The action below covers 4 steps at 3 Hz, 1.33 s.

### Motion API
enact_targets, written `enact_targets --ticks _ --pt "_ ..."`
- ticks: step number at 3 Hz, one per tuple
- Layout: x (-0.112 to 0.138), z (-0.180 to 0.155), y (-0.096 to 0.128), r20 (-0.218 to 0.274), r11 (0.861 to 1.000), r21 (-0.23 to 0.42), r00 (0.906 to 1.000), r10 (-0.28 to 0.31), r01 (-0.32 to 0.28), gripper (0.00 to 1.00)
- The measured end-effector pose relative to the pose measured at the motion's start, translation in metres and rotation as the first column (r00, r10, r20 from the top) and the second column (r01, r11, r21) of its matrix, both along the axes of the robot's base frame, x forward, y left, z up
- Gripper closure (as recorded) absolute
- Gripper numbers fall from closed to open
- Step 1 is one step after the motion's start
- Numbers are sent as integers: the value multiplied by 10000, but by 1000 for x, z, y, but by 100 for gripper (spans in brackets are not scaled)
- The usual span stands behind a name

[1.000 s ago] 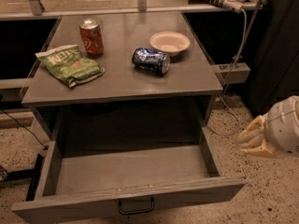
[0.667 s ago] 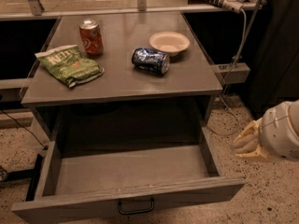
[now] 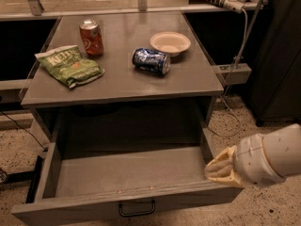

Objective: Close top drawer

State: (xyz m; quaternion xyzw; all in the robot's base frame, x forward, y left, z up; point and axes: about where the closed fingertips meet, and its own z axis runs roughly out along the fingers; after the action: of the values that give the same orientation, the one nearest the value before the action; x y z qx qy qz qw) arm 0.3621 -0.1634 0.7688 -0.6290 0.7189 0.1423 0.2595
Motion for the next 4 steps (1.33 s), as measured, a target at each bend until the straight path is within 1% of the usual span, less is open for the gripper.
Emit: enact_targets --ticks 1,2,3,4 --pt "-14 -28 13 -324 9980 606 9992 215 -195 100" --pt "-35 -54 13 -594 9977 598 9976 353 -318 100" --pt "-48 -79 10 -579 9987 292 9973 444 -428 100" --pt "-44 -102 12 -459 9988 -90 9978 473 -478 100"
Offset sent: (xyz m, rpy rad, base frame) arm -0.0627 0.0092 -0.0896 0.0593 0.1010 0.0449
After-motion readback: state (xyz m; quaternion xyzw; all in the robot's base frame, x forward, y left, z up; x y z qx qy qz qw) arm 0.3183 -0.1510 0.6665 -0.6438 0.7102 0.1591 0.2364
